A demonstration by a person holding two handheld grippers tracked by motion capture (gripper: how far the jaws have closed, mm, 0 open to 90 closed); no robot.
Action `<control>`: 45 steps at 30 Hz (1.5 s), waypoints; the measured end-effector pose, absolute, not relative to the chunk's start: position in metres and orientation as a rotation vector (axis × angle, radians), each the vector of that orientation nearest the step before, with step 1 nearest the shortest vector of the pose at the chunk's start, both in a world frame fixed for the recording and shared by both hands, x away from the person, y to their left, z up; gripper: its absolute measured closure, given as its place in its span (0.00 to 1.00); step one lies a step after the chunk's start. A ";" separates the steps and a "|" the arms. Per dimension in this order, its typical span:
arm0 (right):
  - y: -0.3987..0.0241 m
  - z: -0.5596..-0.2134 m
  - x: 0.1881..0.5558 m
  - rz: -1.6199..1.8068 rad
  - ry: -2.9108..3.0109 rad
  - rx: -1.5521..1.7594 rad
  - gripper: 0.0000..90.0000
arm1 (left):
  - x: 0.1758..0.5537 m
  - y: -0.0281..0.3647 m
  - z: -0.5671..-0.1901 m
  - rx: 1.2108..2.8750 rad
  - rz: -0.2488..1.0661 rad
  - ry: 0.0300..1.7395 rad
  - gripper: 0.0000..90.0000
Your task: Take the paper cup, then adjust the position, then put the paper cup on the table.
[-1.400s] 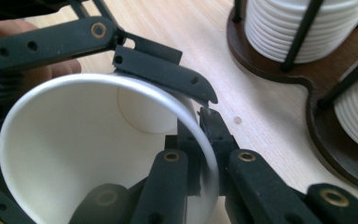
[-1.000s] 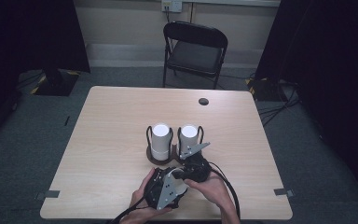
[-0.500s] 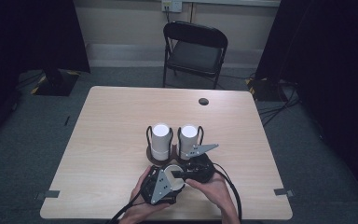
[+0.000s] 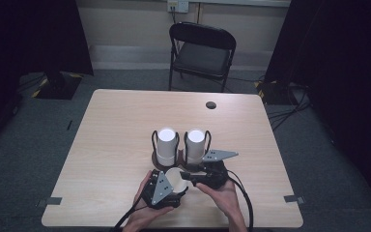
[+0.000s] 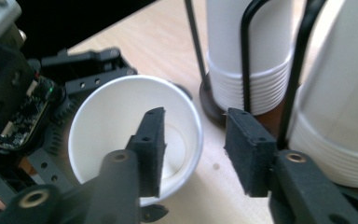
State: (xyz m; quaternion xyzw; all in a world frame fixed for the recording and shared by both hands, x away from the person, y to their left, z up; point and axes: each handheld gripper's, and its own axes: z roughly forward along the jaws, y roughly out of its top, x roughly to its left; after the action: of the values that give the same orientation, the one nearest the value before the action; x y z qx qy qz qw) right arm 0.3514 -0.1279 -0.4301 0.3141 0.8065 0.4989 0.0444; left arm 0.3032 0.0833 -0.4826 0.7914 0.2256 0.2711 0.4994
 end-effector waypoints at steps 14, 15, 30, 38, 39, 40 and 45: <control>-0.148 -0.435 0.344 1.587 2.290 0.956 0.45 | 0.305 0.105 -0.486 1.834 0.634 0.636 0.24; -0.149 -0.436 0.344 1.591 2.283 0.959 0.45 | 0.305 0.106 -0.485 1.829 0.639 0.640 0.24; -0.181 -0.454 0.345 1.545 2.053 1.091 0.37 | 0.309 0.132 -0.477 1.740 0.661 0.708 0.24; -0.196 -0.464 0.343 1.524 1.952 1.144 0.31 | 0.315 0.150 -0.479 1.693 0.627 0.752 0.24; -0.197 -0.465 0.343 1.523 1.940 1.149 0.31 | 0.316 0.152 -0.479 1.685 0.625 0.758 0.24; -0.199 -0.466 0.344 1.526 1.929 1.157 0.30 | 0.317 0.154 -0.479 1.683 0.628 0.763 0.24; -0.203 -0.471 0.344 1.478 1.888 1.180 0.25 | 0.319 0.164 -0.478 1.652 0.620 0.794 0.24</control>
State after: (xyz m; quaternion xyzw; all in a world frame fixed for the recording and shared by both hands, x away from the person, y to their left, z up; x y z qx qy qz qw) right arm 0.3440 -0.2032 -0.4709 0.4296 0.6872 0.5378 0.2323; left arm 0.3188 0.1638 -0.4776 0.7030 0.3378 0.2638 0.5675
